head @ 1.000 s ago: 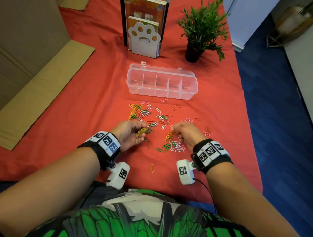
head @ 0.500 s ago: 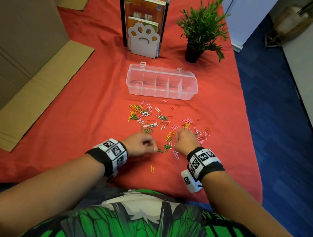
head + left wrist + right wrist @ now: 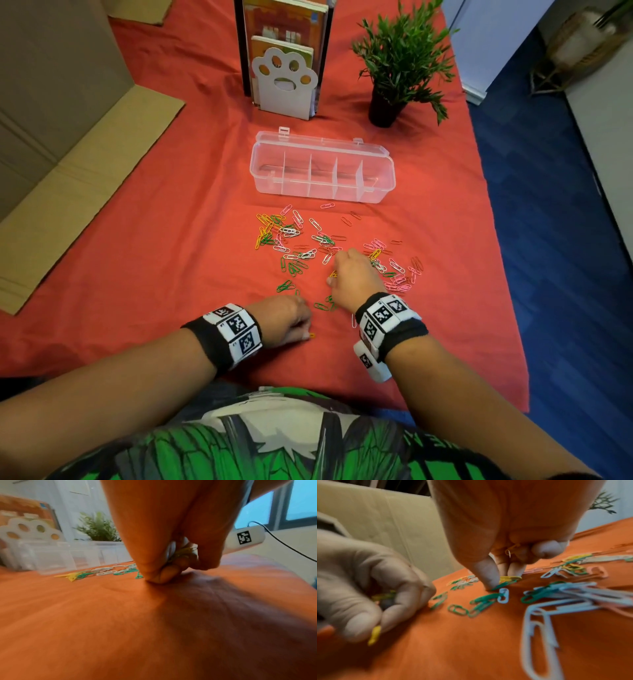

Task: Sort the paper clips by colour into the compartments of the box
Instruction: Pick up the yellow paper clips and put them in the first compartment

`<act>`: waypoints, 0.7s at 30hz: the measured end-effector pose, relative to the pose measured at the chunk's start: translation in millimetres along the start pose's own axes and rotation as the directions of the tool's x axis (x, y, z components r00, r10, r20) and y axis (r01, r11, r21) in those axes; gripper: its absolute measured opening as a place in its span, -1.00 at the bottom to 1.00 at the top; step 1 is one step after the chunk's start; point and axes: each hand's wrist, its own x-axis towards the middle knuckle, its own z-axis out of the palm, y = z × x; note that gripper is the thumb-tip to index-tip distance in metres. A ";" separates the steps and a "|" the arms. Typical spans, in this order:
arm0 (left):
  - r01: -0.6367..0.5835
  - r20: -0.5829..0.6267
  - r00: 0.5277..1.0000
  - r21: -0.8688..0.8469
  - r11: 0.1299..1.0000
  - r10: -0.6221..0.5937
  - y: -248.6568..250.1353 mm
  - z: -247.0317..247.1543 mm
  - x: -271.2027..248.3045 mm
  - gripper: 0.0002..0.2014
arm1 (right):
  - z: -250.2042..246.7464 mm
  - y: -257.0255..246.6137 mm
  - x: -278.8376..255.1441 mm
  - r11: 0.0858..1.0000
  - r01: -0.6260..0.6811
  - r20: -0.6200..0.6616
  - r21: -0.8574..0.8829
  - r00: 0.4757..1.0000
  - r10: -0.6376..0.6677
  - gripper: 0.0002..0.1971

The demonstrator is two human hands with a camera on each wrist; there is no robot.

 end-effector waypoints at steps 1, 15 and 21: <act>0.036 -0.044 0.998 -0.079 0.996 -0.040 -1.6 -0.9 0.7 -0.83 | -1.3 -0.3 3.9 0.998 -0.027 0.029 0.060 0.999 0.025 -0.71; -0.151 -0.021 0.943 -0.917 -0.369 -0.333 -22.6 -59.5 -22.0 -0.79 | -38.7 15.1 7.5 -0.266 -0.420 0.456 0.868 0.886 0.087 -0.78; 0.137 -0.213 0.562 -0.929 0.344 -0.799 -47.1 -61.1 1.3 -0.72 | -36.2 17.5 3.4 -0.107 -0.437 0.448 0.893 0.884 0.132 -0.75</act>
